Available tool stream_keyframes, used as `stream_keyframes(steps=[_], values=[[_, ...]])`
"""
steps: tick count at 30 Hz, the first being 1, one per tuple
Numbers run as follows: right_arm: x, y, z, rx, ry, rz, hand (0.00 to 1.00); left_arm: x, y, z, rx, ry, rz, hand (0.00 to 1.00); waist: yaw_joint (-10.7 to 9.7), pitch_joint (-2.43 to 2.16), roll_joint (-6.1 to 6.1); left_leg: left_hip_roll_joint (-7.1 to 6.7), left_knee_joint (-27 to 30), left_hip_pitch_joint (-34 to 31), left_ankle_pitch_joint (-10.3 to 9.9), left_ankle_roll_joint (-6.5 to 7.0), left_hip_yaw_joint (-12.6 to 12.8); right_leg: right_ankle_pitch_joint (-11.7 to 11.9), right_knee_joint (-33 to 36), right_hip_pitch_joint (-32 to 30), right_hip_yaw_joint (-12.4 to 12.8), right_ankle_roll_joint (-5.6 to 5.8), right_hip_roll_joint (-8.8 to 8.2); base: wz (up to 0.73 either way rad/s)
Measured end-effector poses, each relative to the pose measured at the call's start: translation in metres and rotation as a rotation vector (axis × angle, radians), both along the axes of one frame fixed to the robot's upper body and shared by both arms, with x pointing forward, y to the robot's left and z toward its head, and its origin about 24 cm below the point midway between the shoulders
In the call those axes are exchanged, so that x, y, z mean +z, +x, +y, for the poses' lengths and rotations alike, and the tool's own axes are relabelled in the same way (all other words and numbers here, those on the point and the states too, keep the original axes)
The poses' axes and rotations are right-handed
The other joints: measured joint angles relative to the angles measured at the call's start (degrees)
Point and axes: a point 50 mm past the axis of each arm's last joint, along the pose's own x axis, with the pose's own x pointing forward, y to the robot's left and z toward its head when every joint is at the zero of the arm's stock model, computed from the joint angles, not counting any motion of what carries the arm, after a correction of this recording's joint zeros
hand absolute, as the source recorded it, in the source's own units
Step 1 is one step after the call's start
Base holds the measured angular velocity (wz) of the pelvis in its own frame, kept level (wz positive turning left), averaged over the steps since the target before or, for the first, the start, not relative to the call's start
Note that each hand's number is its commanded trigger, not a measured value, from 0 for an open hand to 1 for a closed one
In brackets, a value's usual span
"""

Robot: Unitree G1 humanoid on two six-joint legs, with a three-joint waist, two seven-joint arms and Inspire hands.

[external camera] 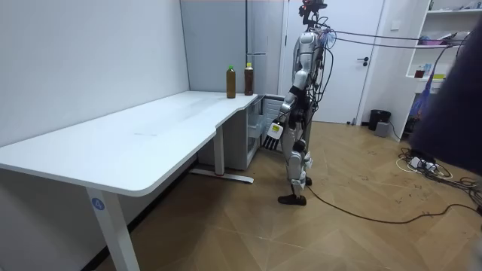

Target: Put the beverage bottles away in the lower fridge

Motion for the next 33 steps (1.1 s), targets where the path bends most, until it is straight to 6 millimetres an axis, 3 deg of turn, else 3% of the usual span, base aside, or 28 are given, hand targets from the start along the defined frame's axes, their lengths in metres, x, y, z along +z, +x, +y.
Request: stream_keyframes(steps=[20, 21, 24, 33], values=[[0.000, 0.001, -0.002, 0.001, -0.015, -0.012, 0.00, 0.000, -0.003, 0.003, 0.036, 0.029, -0.001, 0.00, 0.1, -0.06, 0.40, -0.02, 0.0, 0.2, 0.0, 0.02, -0.1, -0.1, 0.0, -0.1, 0.2, 0.00, 0.00, 0.00], [0.000, 0.001, -0.002, -0.005, -0.015, -0.014, 0.00, 0.000, -0.004, 0.003, 0.053, 0.034, -0.003, 0.00, 0.1, -0.30, 0.92, -0.02, 0.0, 0.2, -0.1, 0.03, -0.1, -0.1, 0.0, -0.1, 0.2, 0.01, 0.01, 0.00], [0.000, 0.000, -0.001, -0.041, -0.021, -0.021, 0.00, -0.001, -0.007, 0.002, 0.133, 0.039, -0.009, 0.00, 0.1, -0.30, 1.22, -0.03, 0.0, 0.2, -0.1, 0.04, -0.2, -0.1, 0.0, 0.0, 0.1, -0.01, 0.00, 0.00], [0.001, -0.002, -0.008, -0.101, -0.072, -0.041, 0.00, -0.003, -0.039, 0.010, 0.453, 0.052, 0.027, 0.00, 0.2, 0.00, 2.48, -0.44, 0.1, 0.1, -0.1, 0.17, -0.2, -0.4, 0.1, 0.0, -0.7, 0.22, -0.60, 0.02]])
